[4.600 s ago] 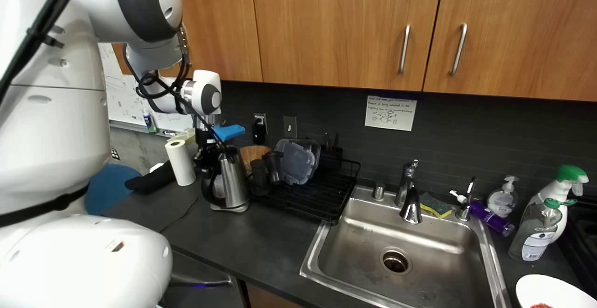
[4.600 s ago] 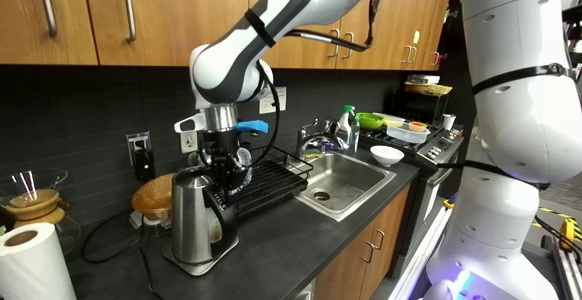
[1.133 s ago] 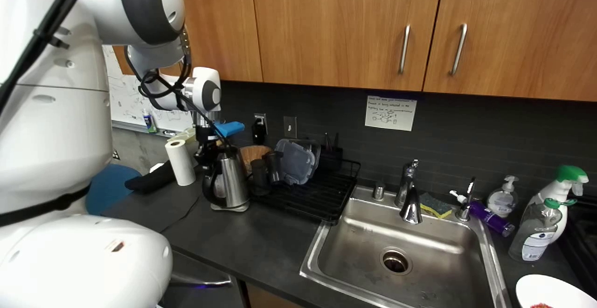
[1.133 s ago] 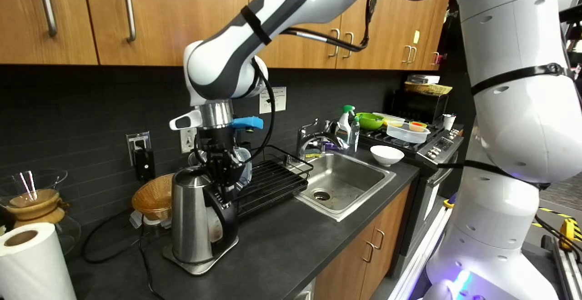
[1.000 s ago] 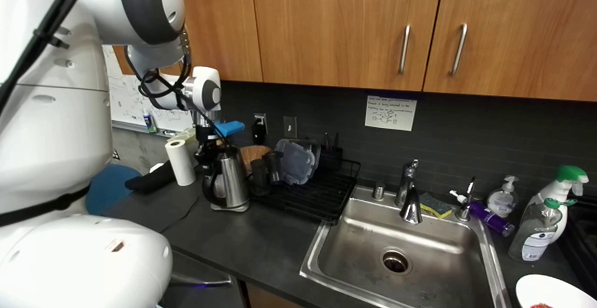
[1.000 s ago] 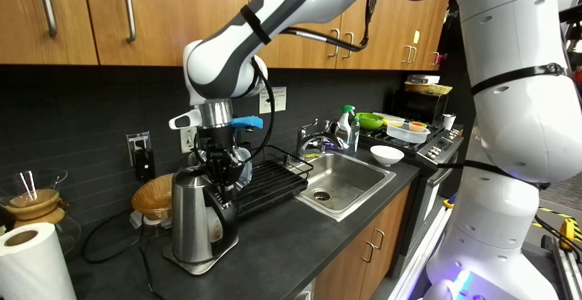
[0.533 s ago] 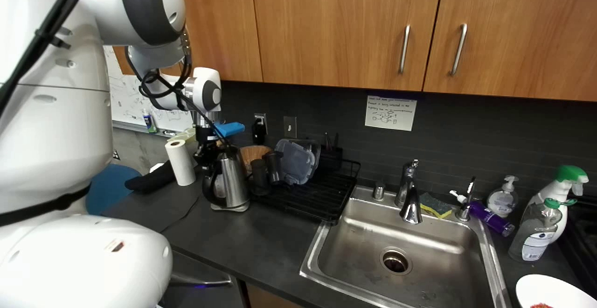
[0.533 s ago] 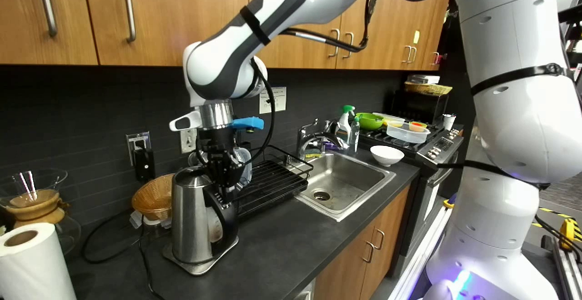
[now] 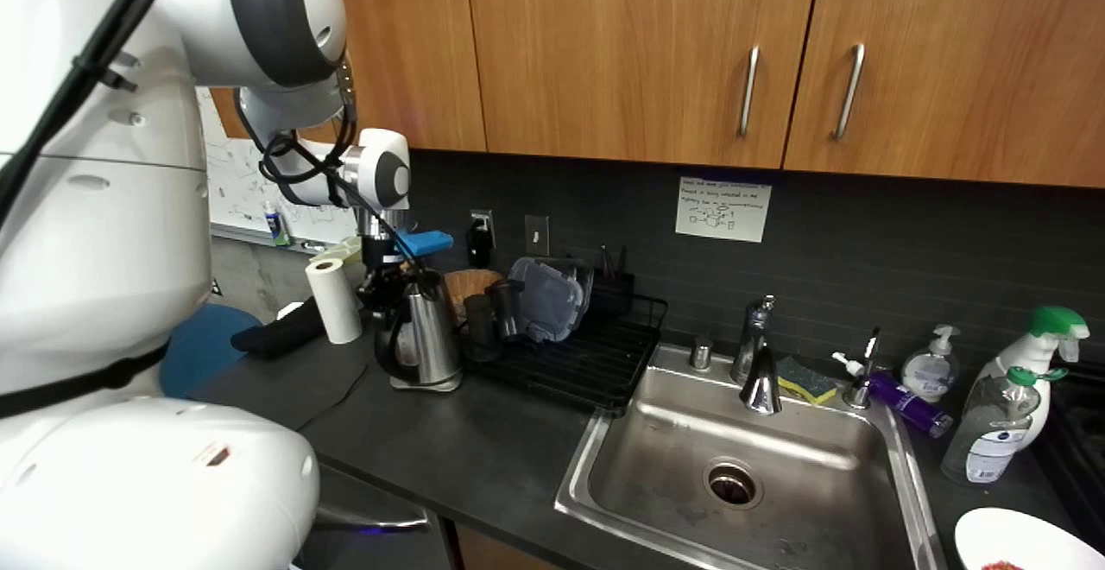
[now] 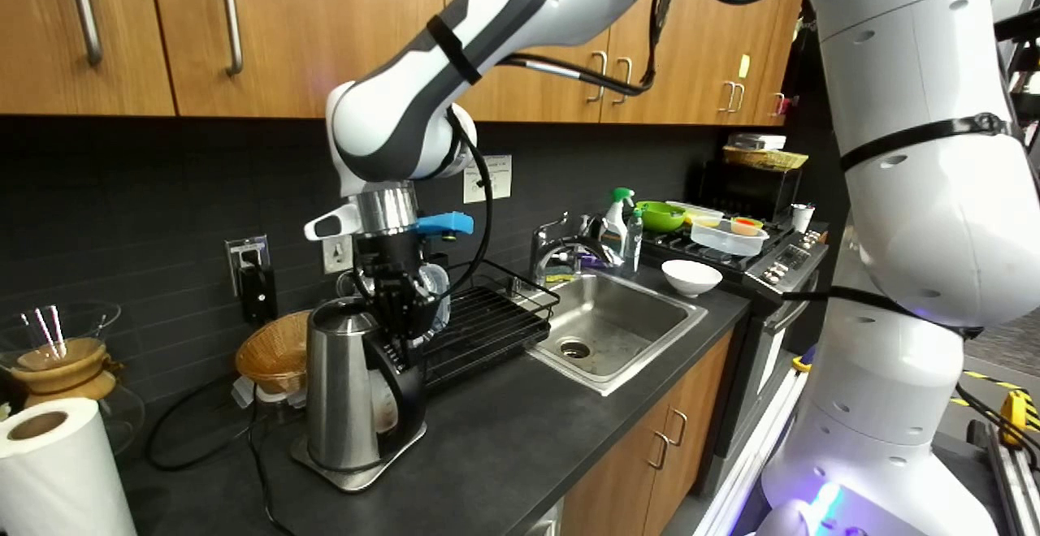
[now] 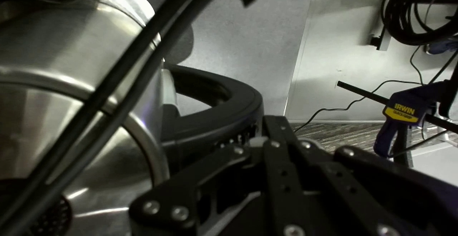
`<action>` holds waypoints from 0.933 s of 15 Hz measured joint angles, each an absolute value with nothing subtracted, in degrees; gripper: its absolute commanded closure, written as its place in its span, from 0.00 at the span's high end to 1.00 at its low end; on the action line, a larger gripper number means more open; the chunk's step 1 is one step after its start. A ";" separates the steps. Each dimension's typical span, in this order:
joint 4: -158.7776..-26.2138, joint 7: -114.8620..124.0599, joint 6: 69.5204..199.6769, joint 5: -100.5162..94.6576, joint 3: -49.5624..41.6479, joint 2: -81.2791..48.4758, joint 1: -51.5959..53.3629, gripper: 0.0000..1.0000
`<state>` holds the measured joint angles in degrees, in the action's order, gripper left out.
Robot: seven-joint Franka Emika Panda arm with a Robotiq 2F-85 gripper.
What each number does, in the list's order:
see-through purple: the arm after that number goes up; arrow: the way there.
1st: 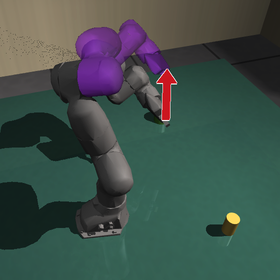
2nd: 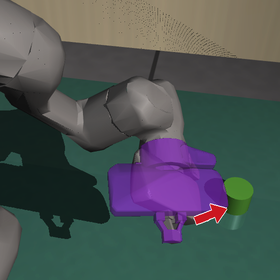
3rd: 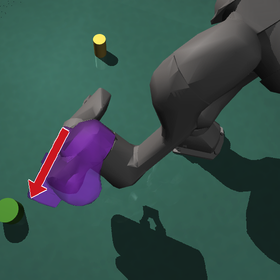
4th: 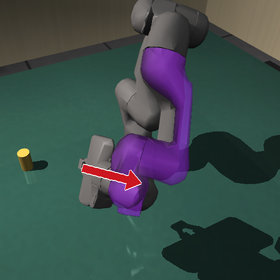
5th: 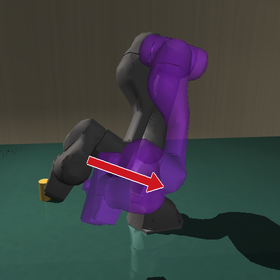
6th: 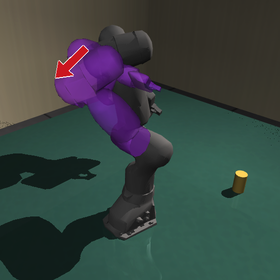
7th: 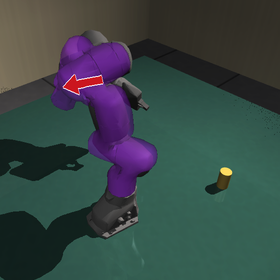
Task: Flip the switch on the electric kettle
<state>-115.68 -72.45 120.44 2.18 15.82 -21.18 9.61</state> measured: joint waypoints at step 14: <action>-114.76 -72.52 120.07 2.14 15.85 -22.20 9.64 0.00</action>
